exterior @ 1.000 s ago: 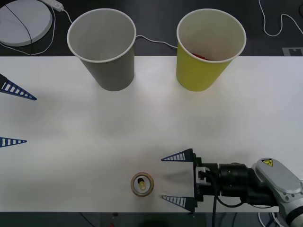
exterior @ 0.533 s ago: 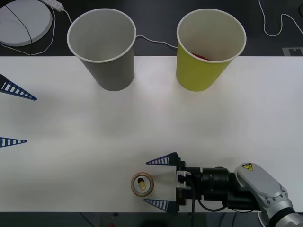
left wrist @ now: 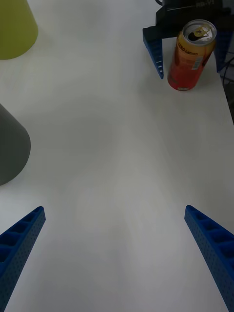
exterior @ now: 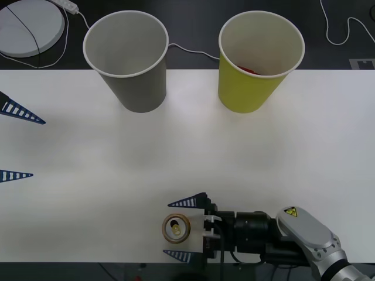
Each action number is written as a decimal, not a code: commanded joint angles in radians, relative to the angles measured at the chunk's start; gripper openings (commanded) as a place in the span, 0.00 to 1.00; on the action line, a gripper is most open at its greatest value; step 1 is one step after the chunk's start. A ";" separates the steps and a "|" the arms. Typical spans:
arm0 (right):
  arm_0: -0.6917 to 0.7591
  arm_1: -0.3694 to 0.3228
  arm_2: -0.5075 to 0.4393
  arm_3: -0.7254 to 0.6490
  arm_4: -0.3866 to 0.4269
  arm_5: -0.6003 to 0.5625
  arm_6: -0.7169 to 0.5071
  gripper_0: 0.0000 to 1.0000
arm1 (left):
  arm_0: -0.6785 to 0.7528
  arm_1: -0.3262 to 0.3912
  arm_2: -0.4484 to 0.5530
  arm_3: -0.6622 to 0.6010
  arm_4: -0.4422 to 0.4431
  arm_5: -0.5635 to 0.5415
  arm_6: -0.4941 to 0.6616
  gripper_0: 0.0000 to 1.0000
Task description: Put the can into the green bin and the plastic bottle into the gray bin
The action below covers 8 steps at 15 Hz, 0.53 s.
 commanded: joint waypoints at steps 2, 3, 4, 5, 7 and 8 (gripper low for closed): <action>-0.003 0.001 0.004 0.000 -0.004 0.004 0.007 0.26 | 0.000 0.000 0.000 0.000 0.000 0.000 0.000 1.00; -0.004 0.001 0.004 0.000 -0.004 0.004 0.007 0.06 | 0.000 0.000 0.000 0.000 0.000 0.000 0.000 1.00; -0.004 0.001 0.004 -0.002 -0.004 0.003 0.005 0.02 | 0.000 0.000 0.000 0.000 0.000 0.000 0.000 1.00; -0.004 0.001 0.004 0.000 -0.004 0.004 0.002 0.00 | 0.000 0.000 0.000 0.000 0.000 0.000 0.000 1.00; -0.007 0.001 0.006 0.000 -0.004 0.003 0.002 0.00 | 0.000 0.000 0.000 0.000 0.000 0.000 0.000 1.00; -0.007 0.001 0.009 0.000 -0.004 0.003 -0.001 0.00 | 0.000 0.000 0.000 0.000 0.000 0.000 0.000 1.00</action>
